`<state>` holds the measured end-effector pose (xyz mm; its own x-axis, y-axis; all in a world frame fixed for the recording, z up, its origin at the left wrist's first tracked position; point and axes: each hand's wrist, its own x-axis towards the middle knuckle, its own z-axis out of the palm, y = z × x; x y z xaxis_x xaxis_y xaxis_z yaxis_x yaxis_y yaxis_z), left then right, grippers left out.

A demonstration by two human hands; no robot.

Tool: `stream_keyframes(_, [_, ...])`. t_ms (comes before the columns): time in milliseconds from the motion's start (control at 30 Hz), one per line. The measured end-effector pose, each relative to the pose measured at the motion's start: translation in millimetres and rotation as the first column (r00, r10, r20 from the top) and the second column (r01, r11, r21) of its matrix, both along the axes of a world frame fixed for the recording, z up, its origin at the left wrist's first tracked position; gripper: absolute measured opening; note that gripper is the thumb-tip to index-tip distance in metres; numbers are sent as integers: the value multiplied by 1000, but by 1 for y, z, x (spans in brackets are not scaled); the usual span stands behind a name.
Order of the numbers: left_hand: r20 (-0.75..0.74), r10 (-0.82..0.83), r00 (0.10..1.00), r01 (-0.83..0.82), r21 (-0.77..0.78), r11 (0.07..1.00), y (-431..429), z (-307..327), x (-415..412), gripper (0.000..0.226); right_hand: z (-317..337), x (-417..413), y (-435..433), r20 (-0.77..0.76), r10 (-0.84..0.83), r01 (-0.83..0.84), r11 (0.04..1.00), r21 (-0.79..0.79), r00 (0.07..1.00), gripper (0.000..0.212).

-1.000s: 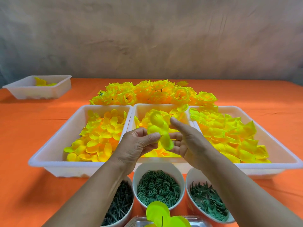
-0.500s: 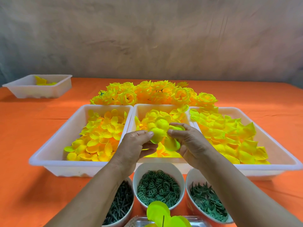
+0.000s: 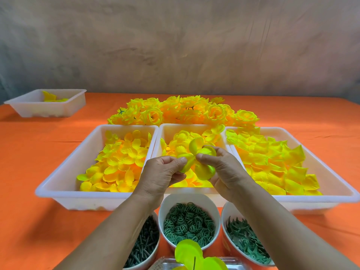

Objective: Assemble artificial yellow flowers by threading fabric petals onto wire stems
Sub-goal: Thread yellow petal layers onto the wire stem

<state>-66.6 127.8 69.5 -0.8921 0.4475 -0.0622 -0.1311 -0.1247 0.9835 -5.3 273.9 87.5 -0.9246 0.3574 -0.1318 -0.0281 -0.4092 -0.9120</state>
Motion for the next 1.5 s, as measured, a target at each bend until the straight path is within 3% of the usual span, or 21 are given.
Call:
stream_keyframes(133, [68,-87,994,85,21,996,-2,9,1,24,2,3,-2,-12,6,-5,998,58,1000,42])
stream_keyframes(233, [68,-161,985,160,13,987,-5,16,5,52,5,7,-6,-21,23,-20,990,140,1000,45])
stream_keyframes(433, [37,-141,989,141,21,990,-10,20,17,19,15,22,-11,-50,41,-32,987,156,998,41])
stream_keyframes(600, [14,-151,988,151,15,988,-18,34,27,14,26,37,-16,-54,119,-111,986,127,991,44])
stream_keyframes(700, [-25,-158,987,158,10,987,-25,45,37,15,37,47,-22,-56,137,-128,980,150,989,44])
stream_keyframes(1033, [-182,-184,966,193,35,981,-60,106,84,50,87,99,-52,-178,267,-230,952,204,947,47])
stream_keyframes(1133, [-201,-184,962,195,38,980,-73,110,101,45,89,116,-57,-174,312,-275,939,207,934,54])
stream_keyframes(1333, [-113,-219,969,222,13,975,-90,91,128,38,71,138,-65,-69,391,-381,916,125,918,50])
stream_keyframes(1500, [-42,-224,974,224,-7,975,-92,76,136,44,61,146,-69,-8,400,-395,907,143,916,49])
